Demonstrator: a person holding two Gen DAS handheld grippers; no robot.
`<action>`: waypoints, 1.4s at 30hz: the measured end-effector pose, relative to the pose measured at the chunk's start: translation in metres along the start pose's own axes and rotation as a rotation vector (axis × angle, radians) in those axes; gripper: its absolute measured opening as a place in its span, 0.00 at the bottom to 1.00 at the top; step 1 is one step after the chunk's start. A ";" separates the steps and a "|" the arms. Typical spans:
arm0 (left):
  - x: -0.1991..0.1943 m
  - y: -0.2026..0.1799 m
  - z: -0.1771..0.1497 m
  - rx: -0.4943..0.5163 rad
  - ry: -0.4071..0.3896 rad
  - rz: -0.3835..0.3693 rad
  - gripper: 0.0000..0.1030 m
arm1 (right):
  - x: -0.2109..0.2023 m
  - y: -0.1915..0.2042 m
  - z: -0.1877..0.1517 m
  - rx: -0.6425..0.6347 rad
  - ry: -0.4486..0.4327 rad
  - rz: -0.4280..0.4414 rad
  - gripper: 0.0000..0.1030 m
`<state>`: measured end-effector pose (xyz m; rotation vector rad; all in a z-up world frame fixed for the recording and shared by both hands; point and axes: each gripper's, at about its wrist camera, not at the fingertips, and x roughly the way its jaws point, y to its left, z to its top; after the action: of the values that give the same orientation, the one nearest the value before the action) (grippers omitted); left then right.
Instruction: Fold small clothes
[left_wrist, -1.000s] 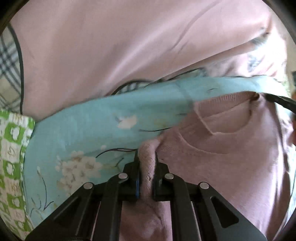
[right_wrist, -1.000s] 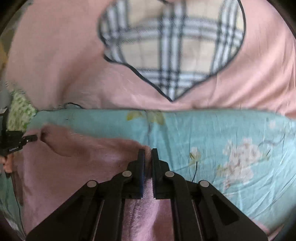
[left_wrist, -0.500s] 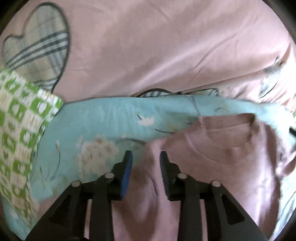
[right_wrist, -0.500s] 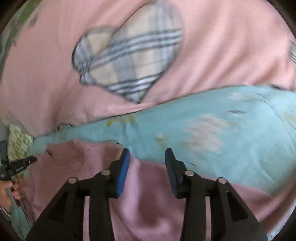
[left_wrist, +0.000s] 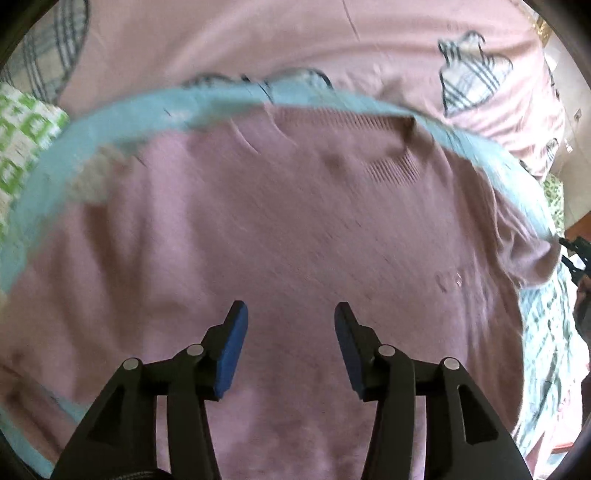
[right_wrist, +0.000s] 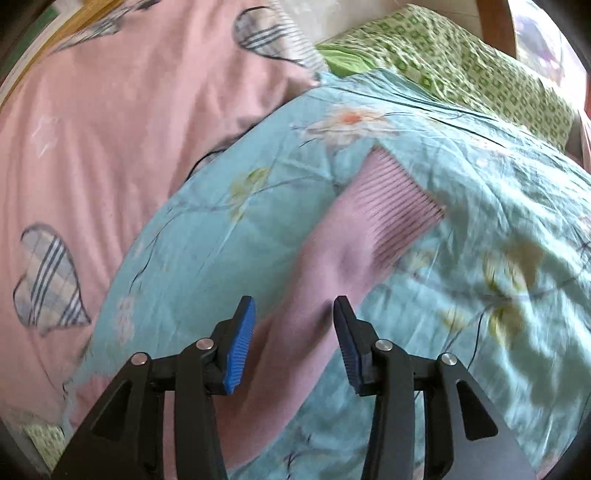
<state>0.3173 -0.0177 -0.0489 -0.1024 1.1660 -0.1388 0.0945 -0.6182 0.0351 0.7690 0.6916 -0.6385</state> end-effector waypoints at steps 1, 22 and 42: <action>0.003 -0.004 -0.004 -0.005 0.010 -0.010 0.48 | 0.000 -0.007 0.003 0.027 -0.014 -0.028 0.45; -0.007 -0.005 -0.044 -0.064 0.043 -0.050 0.49 | -0.053 0.133 -0.096 -0.219 0.010 0.413 0.08; -0.050 0.064 -0.108 -0.259 0.043 -0.069 0.55 | -0.012 0.323 -0.335 -0.516 0.533 0.737 0.43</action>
<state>0.2024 0.0527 -0.0554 -0.3693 1.2200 -0.0503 0.2162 -0.1707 -0.0037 0.6413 0.9297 0.4278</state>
